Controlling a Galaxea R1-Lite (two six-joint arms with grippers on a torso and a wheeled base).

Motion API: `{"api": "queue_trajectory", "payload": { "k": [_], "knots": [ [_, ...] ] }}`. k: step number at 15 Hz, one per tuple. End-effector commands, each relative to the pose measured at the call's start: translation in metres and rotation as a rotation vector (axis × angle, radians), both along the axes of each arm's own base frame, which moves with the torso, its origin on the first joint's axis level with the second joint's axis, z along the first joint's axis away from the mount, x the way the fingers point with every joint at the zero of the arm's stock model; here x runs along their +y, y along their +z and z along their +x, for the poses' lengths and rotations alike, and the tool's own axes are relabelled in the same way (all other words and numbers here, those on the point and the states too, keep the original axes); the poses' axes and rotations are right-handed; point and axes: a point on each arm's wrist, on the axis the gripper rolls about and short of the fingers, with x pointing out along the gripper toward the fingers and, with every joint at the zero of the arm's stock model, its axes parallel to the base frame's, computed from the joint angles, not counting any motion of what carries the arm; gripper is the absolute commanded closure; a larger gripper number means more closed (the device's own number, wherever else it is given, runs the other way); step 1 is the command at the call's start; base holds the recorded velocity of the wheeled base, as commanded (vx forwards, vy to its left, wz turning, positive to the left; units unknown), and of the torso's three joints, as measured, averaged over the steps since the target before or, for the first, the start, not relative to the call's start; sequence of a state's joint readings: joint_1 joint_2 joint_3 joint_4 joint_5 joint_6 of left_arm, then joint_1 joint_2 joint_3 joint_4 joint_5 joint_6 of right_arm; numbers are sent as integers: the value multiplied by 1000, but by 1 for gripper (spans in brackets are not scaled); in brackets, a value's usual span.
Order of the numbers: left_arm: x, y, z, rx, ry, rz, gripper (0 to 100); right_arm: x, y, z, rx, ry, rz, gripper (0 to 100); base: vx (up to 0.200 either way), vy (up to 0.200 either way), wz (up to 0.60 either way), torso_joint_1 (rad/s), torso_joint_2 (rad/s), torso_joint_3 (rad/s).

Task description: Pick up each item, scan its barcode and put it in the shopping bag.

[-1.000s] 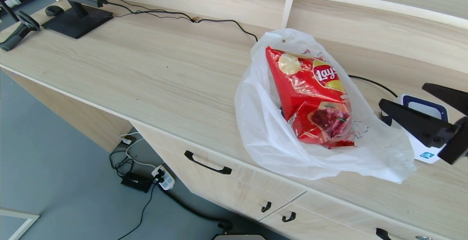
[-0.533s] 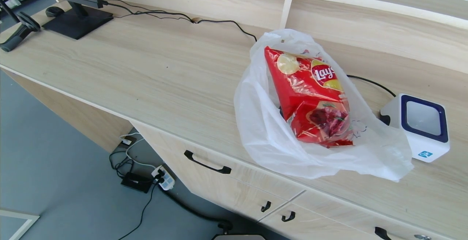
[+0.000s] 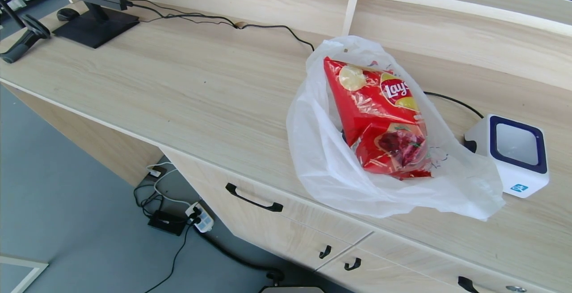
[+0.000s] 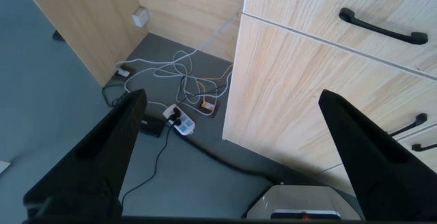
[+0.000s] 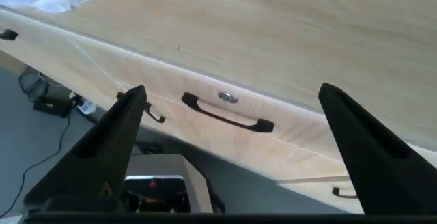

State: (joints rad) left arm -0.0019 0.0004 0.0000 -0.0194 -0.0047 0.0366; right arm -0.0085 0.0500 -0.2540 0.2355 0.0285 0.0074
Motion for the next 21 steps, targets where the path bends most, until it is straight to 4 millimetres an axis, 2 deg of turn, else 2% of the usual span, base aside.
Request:
{"api": "queue_trajectory", "payload": {
  "k": [1, 3, 5, 7, 9, 11, 13, 14, 21],
  "knots": [
    [0, 0, 0, -1, 0, 0, 0, 0, -14, 11, -213, 21, -72, 0, 0, 0, 0, 0, 0, 0],
    [0, 0, 0, -1, 0, 0, 0, 0, -19, 15, -294, 8, -66, 0, 0, 0, 0, 0, 0, 0],
    [0, 0, 0, -3, 0, 0, 0, 3, -22, 16, -272, 125, -122, 0, 0, 0, 0, 0, 0, 0],
    [0, 0, 0, -2, 2, -7, 0, 3, -30, 17, -198, 128, -193, 0, 0, 0, 0, 0, 0, 0],
    [0, 0, 0, -3, 3, -7, 0, 2, -42, 18, -73, 107, -176, 0, 0, 0, 0, 0, 0, 0],
    [0, 0, 0, -2, 2, -7, 0, 2, -41, 20, -65, 77, -152, 0, 0, 0, 0, 0, 0, 0],
    [0, 0, 0, -3, 3, -7, 0, -1, -45, 19, -29, -31, -50, 0, 0, 0, 0, 0, 0, 0],
    [0, 0, 0, -2, 2, -7, 0, -1, -45, 20, -16, -32, -11, 0, 0, 0, 0, 0, 0, 0],
    [0, 0, 0, -3, 3, -7, 0, -1, -46, 19, -30, -22, -45, 0, 0, 0, 0, 0, 0, 0]
  ]
}}
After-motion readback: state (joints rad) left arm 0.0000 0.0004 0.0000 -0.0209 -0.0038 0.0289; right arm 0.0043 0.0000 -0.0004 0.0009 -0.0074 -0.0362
